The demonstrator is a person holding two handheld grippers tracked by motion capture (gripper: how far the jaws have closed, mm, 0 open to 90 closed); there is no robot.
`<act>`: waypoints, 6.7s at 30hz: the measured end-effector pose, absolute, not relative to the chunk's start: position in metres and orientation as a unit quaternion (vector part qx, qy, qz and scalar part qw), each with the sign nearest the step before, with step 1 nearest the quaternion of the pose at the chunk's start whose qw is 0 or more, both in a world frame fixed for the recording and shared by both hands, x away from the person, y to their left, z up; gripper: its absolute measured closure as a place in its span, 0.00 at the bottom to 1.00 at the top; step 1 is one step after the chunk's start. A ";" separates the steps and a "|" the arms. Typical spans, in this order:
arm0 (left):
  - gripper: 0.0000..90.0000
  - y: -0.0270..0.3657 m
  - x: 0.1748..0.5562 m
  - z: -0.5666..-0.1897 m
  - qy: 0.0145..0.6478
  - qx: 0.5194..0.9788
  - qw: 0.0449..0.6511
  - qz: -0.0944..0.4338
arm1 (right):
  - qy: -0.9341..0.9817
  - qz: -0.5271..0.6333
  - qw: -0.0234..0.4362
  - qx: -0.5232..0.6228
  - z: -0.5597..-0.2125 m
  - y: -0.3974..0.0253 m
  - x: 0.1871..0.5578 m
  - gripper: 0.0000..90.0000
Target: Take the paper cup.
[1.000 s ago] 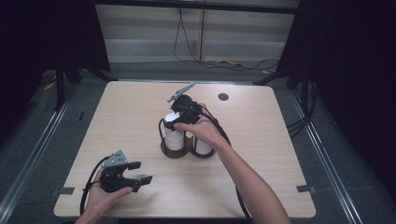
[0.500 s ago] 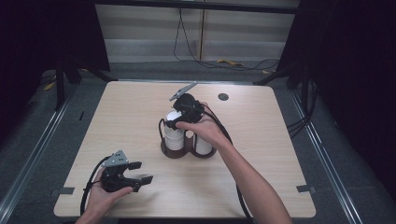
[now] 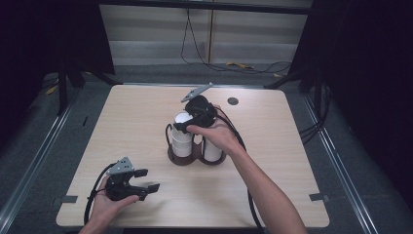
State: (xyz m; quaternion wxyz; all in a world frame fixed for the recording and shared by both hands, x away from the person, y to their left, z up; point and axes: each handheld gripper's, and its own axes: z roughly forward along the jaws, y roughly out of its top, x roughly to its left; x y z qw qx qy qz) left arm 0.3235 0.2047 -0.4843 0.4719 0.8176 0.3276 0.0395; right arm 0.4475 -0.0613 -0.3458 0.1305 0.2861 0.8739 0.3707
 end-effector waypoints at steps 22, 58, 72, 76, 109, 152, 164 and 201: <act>0.26 0.204 0.324 -0.485 0.327 0.816 0.474 0.045 | 0.854 0.412 0.123 0.294 -0.329 -0.077 0.440 0.41; 0.19 0.205 0.322 -0.483 0.314 0.802 0.507 0.038 | 0.802 0.513 0.110 0.284 -0.327 -0.121 0.387 0.42; 0.25 0.197 0.330 -0.472 0.303 0.795 0.523 0.051 | 0.800 0.521 0.081 0.286 -0.350 -0.128 0.361 0.42; 0.24 0.193 0.335 -0.465 0.303 0.799 0.518 0.047 | 0.795 0.524 0.072 0.296 -0.357 -0.132 0.358 0.42; 0.18 0.137 0.336 -0.456 0.231 0.790 0.567 0.031 | 0.747 0.558 0.010 0.361 -0.417 -0.155 0.340 0.42; 0.18 0.128 0.332 -0.459 0.214 0.790 0.575 0.012 | 0.738 0.590 -0.062 0.323 -0.425 -0.141 0.342 0.42; 0.19 0.123 0.328 -0.461 0.202 0.795 0.570 0.043 | 0.736 0.592 -0.069 0.322 -0.426 -0.137 0.342 0.42; 0.29 0.128 0.331 -0.465 0.190 0.789 0.583 0.031 | 0.743 0.582 -0.063 0.324 -0.427 -0.138 0.344 0.26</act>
